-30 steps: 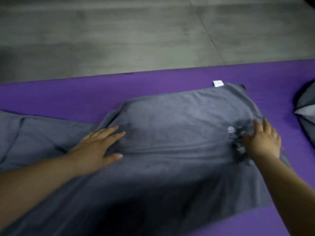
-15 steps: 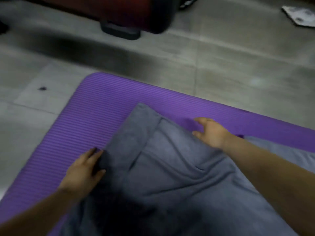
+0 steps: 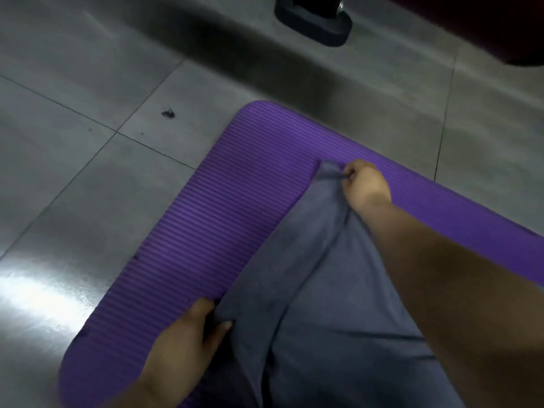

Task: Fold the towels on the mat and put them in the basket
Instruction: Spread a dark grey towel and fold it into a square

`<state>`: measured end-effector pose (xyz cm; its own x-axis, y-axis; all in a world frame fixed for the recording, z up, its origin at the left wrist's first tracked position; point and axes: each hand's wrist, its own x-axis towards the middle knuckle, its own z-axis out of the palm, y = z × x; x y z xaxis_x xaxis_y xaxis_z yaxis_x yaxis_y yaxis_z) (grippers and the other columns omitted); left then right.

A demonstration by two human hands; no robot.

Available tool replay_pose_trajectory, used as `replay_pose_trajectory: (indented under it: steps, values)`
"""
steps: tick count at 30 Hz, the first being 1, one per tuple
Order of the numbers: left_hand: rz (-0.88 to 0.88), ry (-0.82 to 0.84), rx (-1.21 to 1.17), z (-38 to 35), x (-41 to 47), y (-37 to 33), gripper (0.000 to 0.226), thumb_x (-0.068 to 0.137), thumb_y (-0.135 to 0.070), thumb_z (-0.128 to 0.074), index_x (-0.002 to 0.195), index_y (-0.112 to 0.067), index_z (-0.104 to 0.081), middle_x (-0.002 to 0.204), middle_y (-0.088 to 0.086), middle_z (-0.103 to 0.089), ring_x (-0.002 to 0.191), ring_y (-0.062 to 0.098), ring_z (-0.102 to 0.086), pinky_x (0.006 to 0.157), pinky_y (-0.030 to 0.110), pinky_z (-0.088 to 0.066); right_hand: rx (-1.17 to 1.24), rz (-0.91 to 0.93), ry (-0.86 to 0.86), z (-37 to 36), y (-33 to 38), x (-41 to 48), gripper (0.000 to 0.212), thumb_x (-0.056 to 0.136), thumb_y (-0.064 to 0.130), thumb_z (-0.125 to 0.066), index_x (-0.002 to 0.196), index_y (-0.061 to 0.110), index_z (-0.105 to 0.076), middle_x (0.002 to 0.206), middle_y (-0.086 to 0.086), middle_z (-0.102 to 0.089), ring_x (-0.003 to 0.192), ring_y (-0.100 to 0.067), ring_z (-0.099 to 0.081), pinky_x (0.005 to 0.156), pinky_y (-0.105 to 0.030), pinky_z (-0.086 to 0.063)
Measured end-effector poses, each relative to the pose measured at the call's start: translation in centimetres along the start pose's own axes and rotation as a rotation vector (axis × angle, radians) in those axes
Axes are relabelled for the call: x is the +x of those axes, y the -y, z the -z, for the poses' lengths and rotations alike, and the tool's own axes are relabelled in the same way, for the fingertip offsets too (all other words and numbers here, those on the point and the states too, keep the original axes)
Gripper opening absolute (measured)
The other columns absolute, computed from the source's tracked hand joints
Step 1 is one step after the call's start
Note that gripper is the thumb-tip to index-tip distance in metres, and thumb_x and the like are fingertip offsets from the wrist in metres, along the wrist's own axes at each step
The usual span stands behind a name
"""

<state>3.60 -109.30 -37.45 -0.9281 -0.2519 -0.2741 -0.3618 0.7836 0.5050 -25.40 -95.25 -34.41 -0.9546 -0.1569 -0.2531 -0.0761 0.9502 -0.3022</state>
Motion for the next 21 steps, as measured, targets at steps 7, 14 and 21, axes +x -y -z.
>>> replay_pose_trajectory:
  steps: [7,14,21]
  values:
    - [0.445,-0.203,-0.409,2.0,0.7,1.7,0.017,0.082,-0.019,-0.064,0.085,-0.019,-0.047,0.067,0.001,-0.055,0.083,0.03,-0.059,0.068,0.031,-0.032,0.216,0.224,-0.062,-0.3,5.8,1.7,0.029,0.09,0.007,-0.047,0.118,0.001,-0.048,0.13,-0.018,-0.043,0.117,-0.03,-0.046,0.095,-0.03,-0.03]
    - [0.506,-0.093,-0.271,3.1,-1.0,2.3,0.041,0.073,-0.019,-0.075,0.107,-0.011,-0.053,0.085,0.008,-0.06,0.102,0.033,-0.061,0.067,0.028,-0.031,-0.139,0.343,0.059,-5.7,0.0,-6.2,0.058,0.091,0.03,-0.044,0.143,0.009,-0.029,0.152,-0.018,-0.021,0.137,-0.034,-0.028,0.113,-0.041,-0.02]
    - [0.591,-0.09,-0.689,2.5,-3.6,3.0,0.025,0.061,-0.031,-0.075,0.065,-0.011,-0.061,0.059,-0.001,-0.062,0.072,0.023,-0.06,0.057,0.019,-0.043,-0.086,0.477,-0.102,-7.7,-1.6,-12.1,0.053,0.071,0.033,-0.04,0.108,0.005,-0.064,0.11,-0.023,-0.065,0.099,-0.037,-0.063,0.089,-0.041,-0.049]
